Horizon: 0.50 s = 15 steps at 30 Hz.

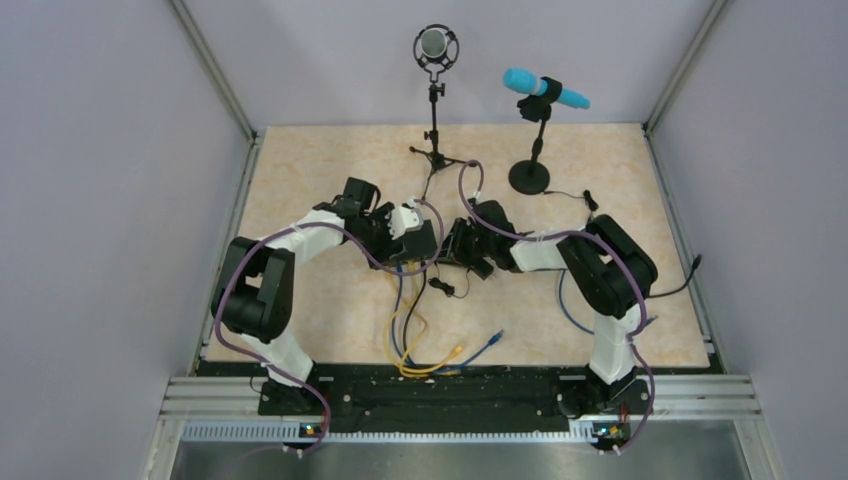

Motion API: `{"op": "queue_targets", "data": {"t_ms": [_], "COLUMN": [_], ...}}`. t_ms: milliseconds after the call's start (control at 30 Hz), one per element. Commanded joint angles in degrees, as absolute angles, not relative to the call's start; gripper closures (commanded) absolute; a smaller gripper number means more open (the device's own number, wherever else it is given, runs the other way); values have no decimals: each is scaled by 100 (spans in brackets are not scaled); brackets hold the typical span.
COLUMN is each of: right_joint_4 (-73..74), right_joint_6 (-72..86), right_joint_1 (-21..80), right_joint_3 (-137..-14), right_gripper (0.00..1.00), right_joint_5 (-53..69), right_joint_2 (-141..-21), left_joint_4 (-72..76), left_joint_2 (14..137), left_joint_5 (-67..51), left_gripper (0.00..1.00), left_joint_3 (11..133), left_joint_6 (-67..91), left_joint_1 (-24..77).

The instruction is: Pull the plug from the switch port

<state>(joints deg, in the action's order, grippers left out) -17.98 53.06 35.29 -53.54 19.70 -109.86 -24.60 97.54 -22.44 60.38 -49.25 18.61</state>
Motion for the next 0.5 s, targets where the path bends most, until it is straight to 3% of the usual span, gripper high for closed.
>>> {"op": "queue_targets", "data": {"t_ms": [0, 367, 467], "right_joint_4": [-1938, -2213, -2256], "right_joint_6": [5336, 5428, 5483], "right_joint_1": [3406, 3397, 3398], "right_joint_3": [-5347, -5197, -5227], "right_gripper": [72, 77, 84], "right_joint_5": [2031, 2250, 2267], "right_joint_2": [-11104, -11161, -11205], "left_joint_4": [-2796, -2841, -2870], "left_joint_2": [9958, 10046, 10076], "left_joint_5": [-2235, -2211, -2203], "left_gripper": [21, 22, 22], "left_joint_3": [6064, 6116, 6150], "left_joint_6": [-4923, -4908, -4892], "left_joint_1": [1859, 1864, 1872]}}
